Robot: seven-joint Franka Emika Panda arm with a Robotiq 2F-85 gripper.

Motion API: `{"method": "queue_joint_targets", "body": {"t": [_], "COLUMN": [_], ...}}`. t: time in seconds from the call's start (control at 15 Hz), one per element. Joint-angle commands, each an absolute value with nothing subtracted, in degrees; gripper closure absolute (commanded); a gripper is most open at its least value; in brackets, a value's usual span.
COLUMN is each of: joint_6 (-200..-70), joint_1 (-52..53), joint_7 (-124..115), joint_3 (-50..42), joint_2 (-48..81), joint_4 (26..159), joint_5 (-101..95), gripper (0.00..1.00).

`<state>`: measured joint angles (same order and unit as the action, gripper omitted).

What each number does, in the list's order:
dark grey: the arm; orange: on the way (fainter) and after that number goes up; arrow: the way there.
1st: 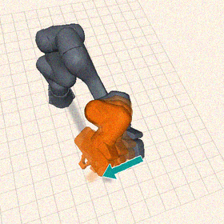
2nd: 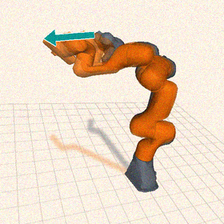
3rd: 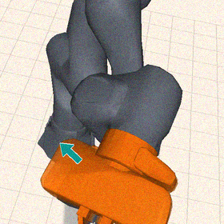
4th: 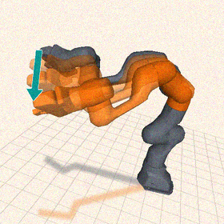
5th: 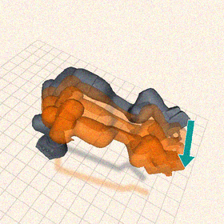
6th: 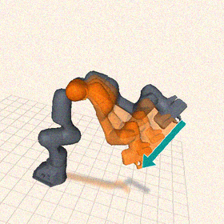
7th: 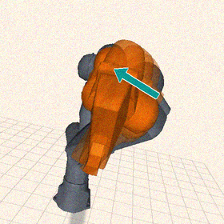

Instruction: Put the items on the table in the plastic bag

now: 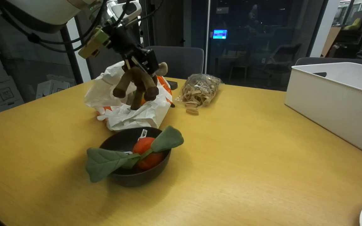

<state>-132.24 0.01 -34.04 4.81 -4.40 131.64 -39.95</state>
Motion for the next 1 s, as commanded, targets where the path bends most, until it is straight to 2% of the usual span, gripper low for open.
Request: {"method": "queue_joint_targets", "body": {"t": [0.0,0.4,0.8,0.87,0.93], "joint_6": [-127.7,-119.7,-119.7,-122.7,-123.6], "joint_1": [2.2,6.5,5.9,5.7,5.9], "joint_7": [-33.0,-33.0,-24.7,-25.6,-26.9], "joint_3": [6.5,8.4,5.4,4.7,3.8], "joint_2": [-2.3,5.6,15.3,15.6,16.4], "joint_4": [128.1,120.4,112.4,112.3,111.7], "joint_5": [-43.0,-45.0,-36.1,-35.3,-35.0], "gripper": [0.9,0.9,0.9,0.83,0.64]}}
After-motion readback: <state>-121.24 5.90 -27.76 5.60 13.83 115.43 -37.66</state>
